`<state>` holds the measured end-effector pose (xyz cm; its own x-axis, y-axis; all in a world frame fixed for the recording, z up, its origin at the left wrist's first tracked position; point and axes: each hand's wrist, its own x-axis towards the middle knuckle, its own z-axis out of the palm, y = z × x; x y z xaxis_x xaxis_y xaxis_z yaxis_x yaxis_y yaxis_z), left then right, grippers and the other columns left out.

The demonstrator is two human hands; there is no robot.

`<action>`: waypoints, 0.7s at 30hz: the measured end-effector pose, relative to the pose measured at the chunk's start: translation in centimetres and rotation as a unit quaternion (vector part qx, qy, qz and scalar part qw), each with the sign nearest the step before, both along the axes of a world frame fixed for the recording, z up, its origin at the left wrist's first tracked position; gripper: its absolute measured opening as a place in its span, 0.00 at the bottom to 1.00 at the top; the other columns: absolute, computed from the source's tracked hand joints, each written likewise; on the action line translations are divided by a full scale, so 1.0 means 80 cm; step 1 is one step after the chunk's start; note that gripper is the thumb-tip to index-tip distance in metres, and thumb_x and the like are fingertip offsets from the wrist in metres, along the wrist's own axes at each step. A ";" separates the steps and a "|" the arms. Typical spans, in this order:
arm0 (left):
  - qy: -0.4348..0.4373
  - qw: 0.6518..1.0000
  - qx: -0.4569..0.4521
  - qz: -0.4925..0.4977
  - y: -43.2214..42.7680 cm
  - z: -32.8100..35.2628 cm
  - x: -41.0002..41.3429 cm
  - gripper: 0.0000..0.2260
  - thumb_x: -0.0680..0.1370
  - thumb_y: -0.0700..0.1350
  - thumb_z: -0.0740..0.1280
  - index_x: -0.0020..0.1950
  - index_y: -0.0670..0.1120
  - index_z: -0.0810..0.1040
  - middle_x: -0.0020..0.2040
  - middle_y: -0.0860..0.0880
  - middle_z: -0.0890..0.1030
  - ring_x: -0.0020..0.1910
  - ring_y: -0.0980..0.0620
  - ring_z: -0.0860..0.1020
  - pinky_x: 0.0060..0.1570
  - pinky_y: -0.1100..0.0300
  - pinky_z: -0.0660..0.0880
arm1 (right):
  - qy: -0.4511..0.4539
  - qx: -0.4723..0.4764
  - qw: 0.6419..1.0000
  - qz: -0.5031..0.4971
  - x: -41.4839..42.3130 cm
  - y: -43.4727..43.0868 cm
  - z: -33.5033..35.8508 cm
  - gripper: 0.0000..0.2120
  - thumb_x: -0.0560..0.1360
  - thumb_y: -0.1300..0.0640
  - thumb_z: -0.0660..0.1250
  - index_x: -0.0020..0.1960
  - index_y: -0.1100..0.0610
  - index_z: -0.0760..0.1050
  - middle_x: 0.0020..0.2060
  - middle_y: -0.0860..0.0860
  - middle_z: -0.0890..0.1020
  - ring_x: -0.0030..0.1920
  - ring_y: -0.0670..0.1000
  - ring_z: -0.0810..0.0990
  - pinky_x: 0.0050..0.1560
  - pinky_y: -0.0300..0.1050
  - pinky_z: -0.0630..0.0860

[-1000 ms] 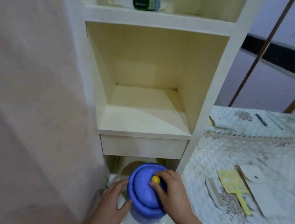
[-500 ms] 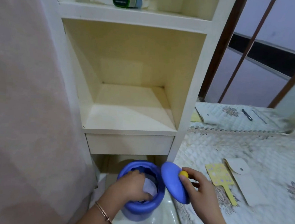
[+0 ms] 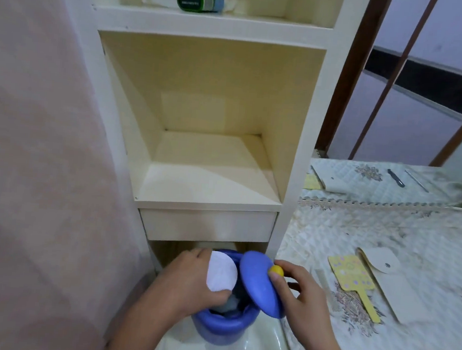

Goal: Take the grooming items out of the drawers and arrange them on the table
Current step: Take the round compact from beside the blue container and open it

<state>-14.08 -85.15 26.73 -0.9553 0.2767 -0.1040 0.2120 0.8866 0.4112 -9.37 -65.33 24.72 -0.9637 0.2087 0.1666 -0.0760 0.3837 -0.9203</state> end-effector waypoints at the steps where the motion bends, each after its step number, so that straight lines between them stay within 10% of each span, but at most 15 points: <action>1: 0.010 0.999 0.023 0.036 -0.013 0.001 0.008 0.30 0.63 0.62 0.66 0.62 0.52 0.69 0.61 0.52 0.73 0.59 0.51 0.72 0.56 0.58 0.71 | 0.001 0.015 1.000 0.009 -0.004 -0.009 -0.002 0.11 0.73 0.60 0.68 0.44 0.43 0.76 0.43 0.40 0.82 0.47 0.37 0.77 0.43 0.25 0.70; 9: 0.102 0.975 0.095 0.175 -0.050 -0.035 0.044 0.34 0.58 0.67 0.59 0.57 0.49 0.75 0.52 0.50 0.81 0.52 0.46 0.79 0.51 0.52 0.77 | 0.031 0.234 0.965 0.113 -0.035 -0.068 -0.034 0.21 0.69 0.47 0.54 0.52 0.57 0.78 0.48 0.54 0.81 0.50 0.50 0.75 0.52 0.33 0.64; 21: 0.086 0.973 0.151 0.149 -0.031 -0.006 0.056 0.43 0.52 0.68 0.55 0.63 0.51 0.70 0.61 0.55 0.75 0.59 0.51 0.75 0.52 0.66 0.66 | 0.026 0.211 0.965 0.153 -0.020 -0.060 -0.037 0.27 0.70 0.44 0.56 0.64 0.55 0.71 0.61 0.48 0.75 0.60 0.41 0.66 0.59 0.24 0.57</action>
<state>-9.62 -87.63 26.23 -0.9938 -0.0230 0.1085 0.0526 0.7634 0.6437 -10.98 -70.09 21.78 -0.9573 -0.1812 0.2253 -0.2876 0.6759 -0.6785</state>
